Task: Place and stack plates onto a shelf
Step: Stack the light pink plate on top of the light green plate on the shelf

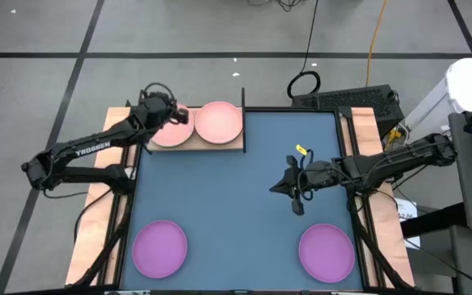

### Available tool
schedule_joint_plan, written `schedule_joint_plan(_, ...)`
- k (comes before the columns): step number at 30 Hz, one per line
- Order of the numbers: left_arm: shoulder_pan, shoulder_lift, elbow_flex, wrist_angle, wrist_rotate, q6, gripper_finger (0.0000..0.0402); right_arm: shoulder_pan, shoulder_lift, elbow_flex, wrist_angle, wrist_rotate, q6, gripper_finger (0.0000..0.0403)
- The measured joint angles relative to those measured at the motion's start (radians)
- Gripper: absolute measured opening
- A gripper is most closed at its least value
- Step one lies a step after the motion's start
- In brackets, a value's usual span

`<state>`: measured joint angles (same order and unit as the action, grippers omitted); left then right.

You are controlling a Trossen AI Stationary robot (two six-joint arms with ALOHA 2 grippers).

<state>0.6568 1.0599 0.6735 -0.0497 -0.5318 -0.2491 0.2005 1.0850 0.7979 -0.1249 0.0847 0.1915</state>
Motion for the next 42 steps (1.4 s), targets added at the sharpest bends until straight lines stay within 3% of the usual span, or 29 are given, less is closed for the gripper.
schedule_joint_plan(6,0.108,0.06,-0.008,0.011,0.008,-0.076,0.0078,-0.033,0.0,0.0,0.0,0.002,-0.068,0.0)
schedule_joint_plan(9,0.135,0.126,-0.008,0.096,0.008,-0.08,0.0078,-0.046,0.0,0.0,0.0,0.041,-0.096,0.0)
schedule_joint_plan(20,0.148,0.321,-0.008,0.29,0.035,-0.076,0.0078,-0.08,-0.001,0.0,0.003,0.077,-0.133,0.0)
schedule_joint_plan(42,0.186,0.435,-0.008,0.288,0.03,-0.103,0.0078,-0.084,-0.001,0.0,0.038,0.076,-0.152,0.0)
